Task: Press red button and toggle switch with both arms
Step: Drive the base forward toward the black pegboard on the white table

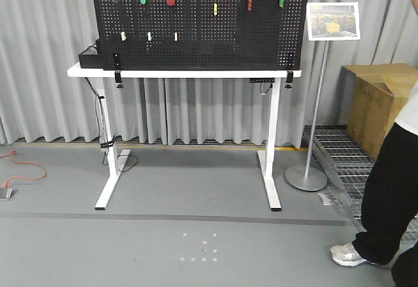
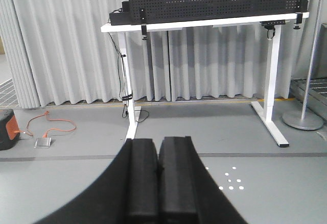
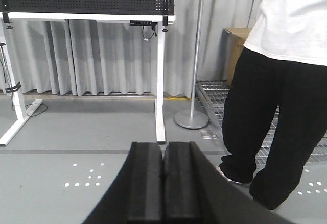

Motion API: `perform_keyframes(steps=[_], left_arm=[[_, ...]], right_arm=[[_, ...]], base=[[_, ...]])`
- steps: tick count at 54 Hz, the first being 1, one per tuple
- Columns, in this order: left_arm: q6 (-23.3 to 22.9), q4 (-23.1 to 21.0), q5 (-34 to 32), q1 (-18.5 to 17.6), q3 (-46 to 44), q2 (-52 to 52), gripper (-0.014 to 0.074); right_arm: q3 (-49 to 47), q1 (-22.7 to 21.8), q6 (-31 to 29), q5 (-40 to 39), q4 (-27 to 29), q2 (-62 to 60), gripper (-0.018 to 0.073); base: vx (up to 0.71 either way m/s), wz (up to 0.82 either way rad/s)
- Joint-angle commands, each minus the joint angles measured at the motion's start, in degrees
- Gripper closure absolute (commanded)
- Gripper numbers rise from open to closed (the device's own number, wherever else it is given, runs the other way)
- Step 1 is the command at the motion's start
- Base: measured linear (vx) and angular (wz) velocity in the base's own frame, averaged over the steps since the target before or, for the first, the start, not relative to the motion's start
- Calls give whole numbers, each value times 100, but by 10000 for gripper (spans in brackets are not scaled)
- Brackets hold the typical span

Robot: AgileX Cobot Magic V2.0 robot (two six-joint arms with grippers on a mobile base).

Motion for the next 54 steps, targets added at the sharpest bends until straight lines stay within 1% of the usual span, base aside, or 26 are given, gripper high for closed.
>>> perform_keyframes(steps=[1, 35, 54], left_arm=[[-45, -7, -485, -14, 19, -32, 594], [-64, -7, -484, -14, 19, -32, 594], [-65, -7, -492, -14, 19, -32, 594]], right_arm=[[32, -32, -19, -475, -42, -17, 557], [32, 21, -19, -448, -42, -17, 557], [32, 21, -19, -384, -42, -17, 557]], base=[[0, -1], [1, -1], [16, -4]])
